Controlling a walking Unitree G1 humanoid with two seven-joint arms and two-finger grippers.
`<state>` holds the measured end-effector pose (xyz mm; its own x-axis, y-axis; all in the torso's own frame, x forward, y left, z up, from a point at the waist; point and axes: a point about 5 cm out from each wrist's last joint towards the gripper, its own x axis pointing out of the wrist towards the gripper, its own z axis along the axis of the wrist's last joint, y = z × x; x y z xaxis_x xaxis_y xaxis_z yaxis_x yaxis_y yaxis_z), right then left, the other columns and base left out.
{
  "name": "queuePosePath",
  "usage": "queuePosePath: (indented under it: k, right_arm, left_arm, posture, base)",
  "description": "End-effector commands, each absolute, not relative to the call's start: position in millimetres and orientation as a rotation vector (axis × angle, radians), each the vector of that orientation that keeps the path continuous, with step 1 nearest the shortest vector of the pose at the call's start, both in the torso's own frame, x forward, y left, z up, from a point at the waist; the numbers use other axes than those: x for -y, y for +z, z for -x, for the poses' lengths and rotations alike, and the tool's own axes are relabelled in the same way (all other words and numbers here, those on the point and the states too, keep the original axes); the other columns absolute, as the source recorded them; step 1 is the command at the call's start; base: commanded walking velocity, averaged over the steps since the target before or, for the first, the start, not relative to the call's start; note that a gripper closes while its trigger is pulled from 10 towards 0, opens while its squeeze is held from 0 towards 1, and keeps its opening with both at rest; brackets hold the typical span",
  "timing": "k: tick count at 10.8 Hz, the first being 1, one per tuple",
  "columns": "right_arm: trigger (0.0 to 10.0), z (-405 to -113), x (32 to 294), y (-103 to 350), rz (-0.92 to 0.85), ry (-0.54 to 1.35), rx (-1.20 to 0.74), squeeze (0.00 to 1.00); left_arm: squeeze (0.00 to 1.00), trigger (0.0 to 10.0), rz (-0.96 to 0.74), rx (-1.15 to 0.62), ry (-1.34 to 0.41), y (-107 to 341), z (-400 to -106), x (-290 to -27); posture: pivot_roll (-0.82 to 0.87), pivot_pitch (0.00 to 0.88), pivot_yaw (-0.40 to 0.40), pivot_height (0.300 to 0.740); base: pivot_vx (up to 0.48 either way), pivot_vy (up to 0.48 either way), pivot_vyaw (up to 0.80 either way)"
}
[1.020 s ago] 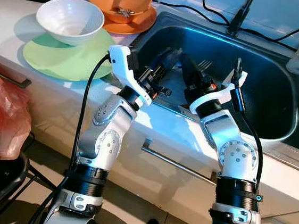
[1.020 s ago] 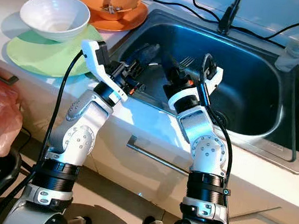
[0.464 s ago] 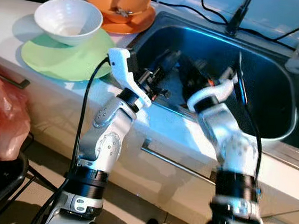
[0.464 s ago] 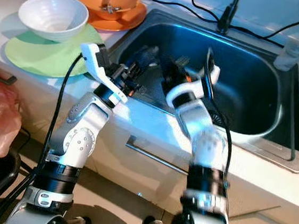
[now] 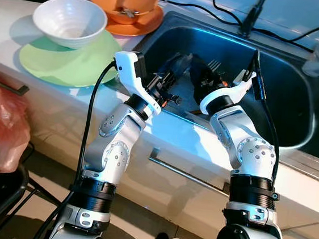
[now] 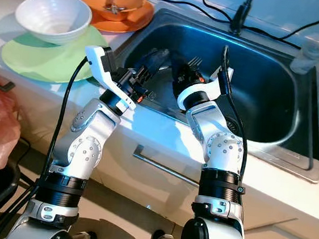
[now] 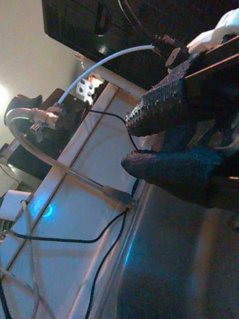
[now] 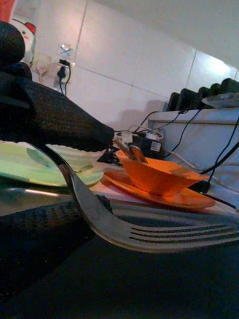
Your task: Kitchen organization
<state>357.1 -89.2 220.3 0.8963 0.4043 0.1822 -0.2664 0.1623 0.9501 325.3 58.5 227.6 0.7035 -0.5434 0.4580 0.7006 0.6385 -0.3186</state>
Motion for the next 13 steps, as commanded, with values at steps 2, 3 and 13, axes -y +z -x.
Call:
queuePosePath:
  k: [2,3,13]
  right_arm:
    - [0.0,-363.3,85.9,232.9,-1.330,0.444,-0.094,0.00]
    - [0.0,-363.3,86.5,232.9,-1.328,0.441,-0.095,0.00]
    - [0.0,-365.0,91.4,231.2,-1.311,0.414,-0.081,0.00]
  left_arm:
    - [0.00,0.0,0.483,0.340,-0.924,234.0,-309.0,-27.6]
    - [0.00,0.0,0.484,0.342,-0.921,234.3,-309.2,-27.6]
    - [1.00,10.0,0.481,0.333,-0.895,232.3,-312.2,-28.6]
  posture:
    - [-0.13,0.168,-0.056,0.740]
    - [-0.14,0.168,-0.057,0.740]
    - [-0.14,0.167,-0.056,0.740]
  base:
    - [0.000,0.000,0.00]
    - [0.000,0.000,0.00]
    - [0.000,0.000,0.00]
